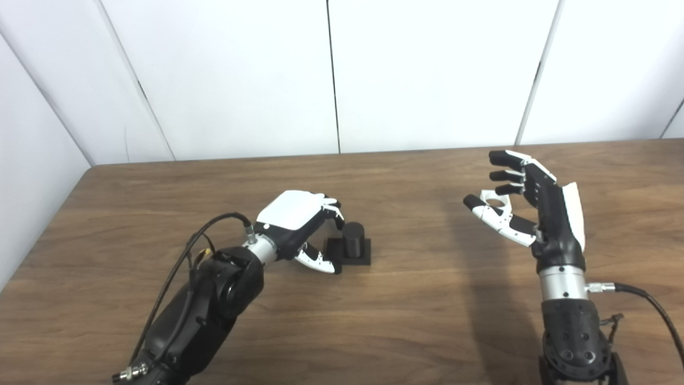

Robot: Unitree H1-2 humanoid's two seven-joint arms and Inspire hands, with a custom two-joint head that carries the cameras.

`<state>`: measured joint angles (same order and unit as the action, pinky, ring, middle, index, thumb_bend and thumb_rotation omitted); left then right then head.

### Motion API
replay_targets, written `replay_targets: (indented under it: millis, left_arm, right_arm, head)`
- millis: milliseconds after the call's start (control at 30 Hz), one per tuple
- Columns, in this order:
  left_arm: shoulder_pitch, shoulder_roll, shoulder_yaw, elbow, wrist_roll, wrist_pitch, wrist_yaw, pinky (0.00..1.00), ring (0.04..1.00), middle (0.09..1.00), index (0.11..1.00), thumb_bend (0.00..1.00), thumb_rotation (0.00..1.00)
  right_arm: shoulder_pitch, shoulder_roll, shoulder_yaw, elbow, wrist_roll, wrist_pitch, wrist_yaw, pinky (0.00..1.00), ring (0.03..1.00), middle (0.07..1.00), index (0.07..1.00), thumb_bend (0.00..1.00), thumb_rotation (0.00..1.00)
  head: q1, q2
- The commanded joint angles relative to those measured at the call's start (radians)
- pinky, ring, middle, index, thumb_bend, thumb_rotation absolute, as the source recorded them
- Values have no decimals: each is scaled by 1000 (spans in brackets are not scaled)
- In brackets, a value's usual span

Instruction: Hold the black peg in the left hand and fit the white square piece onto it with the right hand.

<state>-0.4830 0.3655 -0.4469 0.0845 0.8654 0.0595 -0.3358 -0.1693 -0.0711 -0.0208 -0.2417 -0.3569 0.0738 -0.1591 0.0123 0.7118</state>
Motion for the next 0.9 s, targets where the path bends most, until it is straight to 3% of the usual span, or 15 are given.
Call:
replay_targets:
  millis: [0,400,467,533,867]
  left_arm:
    - [-14,18,-11,11,25,5,-20,954,940,903,653,852,263]
    - [-10,18,-1,17,16,9,-8,959,927,874,577,814,225]
    - [-8,17,4,17,9,9,-1,968,925,868,525,642,137]
    - [-8,16,5,15,6,13,-3,972,925,865,499,554,93]
    - [-10,13,2,21,3,17,-1,971,921,857,490,522,77]
  right_arm:
    - [-31,-1,-3,-33,1,-21,-3,588,676,741,709,706,216]
    - [-34,1,-2,-34,-4,-15,-3,592,679,745,711,703,226]
    - [-34,4,-3,-38,-4,-7,-3,606,683,745,712,705,230]
    - [-34,7,-4,-41,-4,0,-2,620,687,745,713,709,241]
    - [-30,5,-8,-48,-1,4,-1,620,694,749,714,702,237]
  head:
    - [2,1]
    - [4,6]
    - [4,6]
    - [3,7]
    - [1,8]
